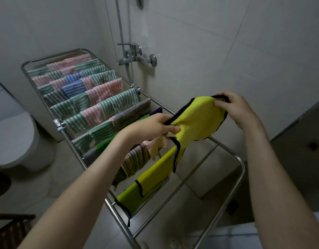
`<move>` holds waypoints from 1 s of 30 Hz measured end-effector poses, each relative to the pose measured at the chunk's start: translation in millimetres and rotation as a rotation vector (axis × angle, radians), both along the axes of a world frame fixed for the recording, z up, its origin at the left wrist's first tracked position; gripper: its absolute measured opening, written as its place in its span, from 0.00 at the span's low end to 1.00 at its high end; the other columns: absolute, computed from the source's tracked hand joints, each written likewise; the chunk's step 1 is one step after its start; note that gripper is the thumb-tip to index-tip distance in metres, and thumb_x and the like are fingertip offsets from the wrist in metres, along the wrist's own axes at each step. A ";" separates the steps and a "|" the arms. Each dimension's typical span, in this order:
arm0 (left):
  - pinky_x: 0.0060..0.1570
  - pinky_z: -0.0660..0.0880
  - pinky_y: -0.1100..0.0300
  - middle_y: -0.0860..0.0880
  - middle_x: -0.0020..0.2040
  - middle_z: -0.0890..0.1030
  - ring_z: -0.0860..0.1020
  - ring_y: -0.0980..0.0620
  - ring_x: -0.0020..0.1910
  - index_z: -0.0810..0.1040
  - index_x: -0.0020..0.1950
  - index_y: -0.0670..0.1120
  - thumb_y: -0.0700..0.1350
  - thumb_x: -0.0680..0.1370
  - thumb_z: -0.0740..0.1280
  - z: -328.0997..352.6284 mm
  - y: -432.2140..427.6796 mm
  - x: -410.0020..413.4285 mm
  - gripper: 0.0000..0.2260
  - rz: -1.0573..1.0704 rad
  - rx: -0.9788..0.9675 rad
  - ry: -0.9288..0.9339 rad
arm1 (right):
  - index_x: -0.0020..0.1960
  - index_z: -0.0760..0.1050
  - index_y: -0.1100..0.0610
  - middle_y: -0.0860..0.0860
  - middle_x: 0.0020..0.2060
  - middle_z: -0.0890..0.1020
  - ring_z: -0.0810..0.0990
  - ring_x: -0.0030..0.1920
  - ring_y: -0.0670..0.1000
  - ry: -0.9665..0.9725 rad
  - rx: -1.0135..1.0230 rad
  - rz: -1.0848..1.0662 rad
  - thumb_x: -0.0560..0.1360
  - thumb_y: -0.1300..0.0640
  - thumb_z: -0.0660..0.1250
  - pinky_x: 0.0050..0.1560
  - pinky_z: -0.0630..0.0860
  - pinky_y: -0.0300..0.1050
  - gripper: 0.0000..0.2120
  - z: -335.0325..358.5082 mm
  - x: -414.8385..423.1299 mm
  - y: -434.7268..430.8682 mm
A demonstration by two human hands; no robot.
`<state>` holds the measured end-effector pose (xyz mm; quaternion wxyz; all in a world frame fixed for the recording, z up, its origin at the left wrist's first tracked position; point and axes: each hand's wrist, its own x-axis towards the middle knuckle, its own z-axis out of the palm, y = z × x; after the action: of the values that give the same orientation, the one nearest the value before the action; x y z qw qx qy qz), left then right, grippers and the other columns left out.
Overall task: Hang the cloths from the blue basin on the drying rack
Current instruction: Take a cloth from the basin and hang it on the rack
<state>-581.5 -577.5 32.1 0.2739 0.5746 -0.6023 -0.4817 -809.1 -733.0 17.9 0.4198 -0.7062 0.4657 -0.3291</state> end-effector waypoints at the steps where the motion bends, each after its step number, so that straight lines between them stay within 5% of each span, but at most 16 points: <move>1: 0.58 0.73 0.52 0.42 0.53 0.81 0.79 0.45 0.51 0.77 0.58 0.42 0.44 0.79 0.65 -0.8 -1.7 -0.4 0.10 0.004 -0.003 0.020 | 0.55 0.76 0.56 0.52 0.50 0.78 0.74 0.50 0.49 0.012 0.020 0.020 0.76 0.64 0.65 0.47 0.70 0.36 0.09 -1.8 -1.5 -2.5; 5: 0.42 0.72 0.68 0.58 0.38 0.79 0.77 0.61 0.39 0.77 0.51 0.45 0.40 0.80 0.62 -3.2 0.3 -1.7 0.05 -0.031 0.029 0.181 | 0.52 0.77 0.53 0.51 0.48 0.79 0.76 0.51 0.51 -0.008 0.105 0.065 0.76 0.64 0.65 0.52 0.71 0.42 0.08 -13.1 -9.9 -10.6; 10: 0.42 0.77 0.64 0.43 0.46 0.75 0.76 0.51 0.43 0.76 0.54 0.43 0.39 0.79 0.62 -9.8 -4.5 -3.3 0.06 -0.053 0.104 0.355 | 0.47 0.78 0.52 0.49 0.43 0.81 0.80 0.41 0.45 -0.081 0.182 0.139 0.76 0.66 0.64 0.48 0.74 0.41 0.10 -14.9 -17.0 -11.6; 14: 0.29 0.73 0.68 0.45 0.37 0.73 0.75 0.57 0.30 0.75 0.48 0.40 0.37 0.77 0.64 -10.6 -6.0 -3.2 0.02 -0.039 0.117 0.504 | 0.48 0.78 0.53 0.49 0.43 0.81 0.79 0.42 0.46 -0.089 0.196 0.194 0.76 0.66 0.64 0.46 0.75 0.38 0.10 -16.1 -13.8 -12.0; 17: 0.32 0.77 0.65 0.44 0.38 0.74 0.78 0.55 0.31 0.74 0.48 0.39 0.38 0.74 0.65 -15.2 -6.8 1.1 0.04 -0.018 0.135 0.568 | 0.48 0.77 0.52 0.49 0.43 0.80 0.78 0.44 0.46 -0.079 0.205 0.205 0.76 0.66 0.64 0.46 0.73 0.37 0.10 -22.5 -4.4 -10.0; 26: 0.48 0.74 0.57 0.47 0.50 0.80 0.77 0.49 0.47 0.76 0.59 0.49 0.41 0.80 0.63 -45.6 -12.8 11.7 0.09 -0.040 0.218 0.109 | 0.53 0.76 0.60 0.46 0.43 0.78 0.74 0.44 0.40 -0.047 0.178 0.056 0.74 0.69 0.65 0.42 0.70 0.24 0.10 -67.0 6.7 -9.0; 30: 0.38 0.69 0.62 0.51 0.40 0.76 0.71 0.52 0.38 0.63 0.73 0.44 0.40 0.80 0.63 -59.9 -9.9 12.2 0.22 -0.046 0.259 0.133 | 0.51 0.77 0.61 0.53 0.45 0.79 0.75 0.48 0.48 0.014 0.170 0.044 0.73 0.72 0.64 0.44 0.70 0.25 0.10 -88.7 8.3 -12.5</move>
<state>-569.4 -587.4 -27.7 0.2258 0.5579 -0.5287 -0.5986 -800.9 -745.5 -70.9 0.4820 -0.6805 0.4791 -0.2739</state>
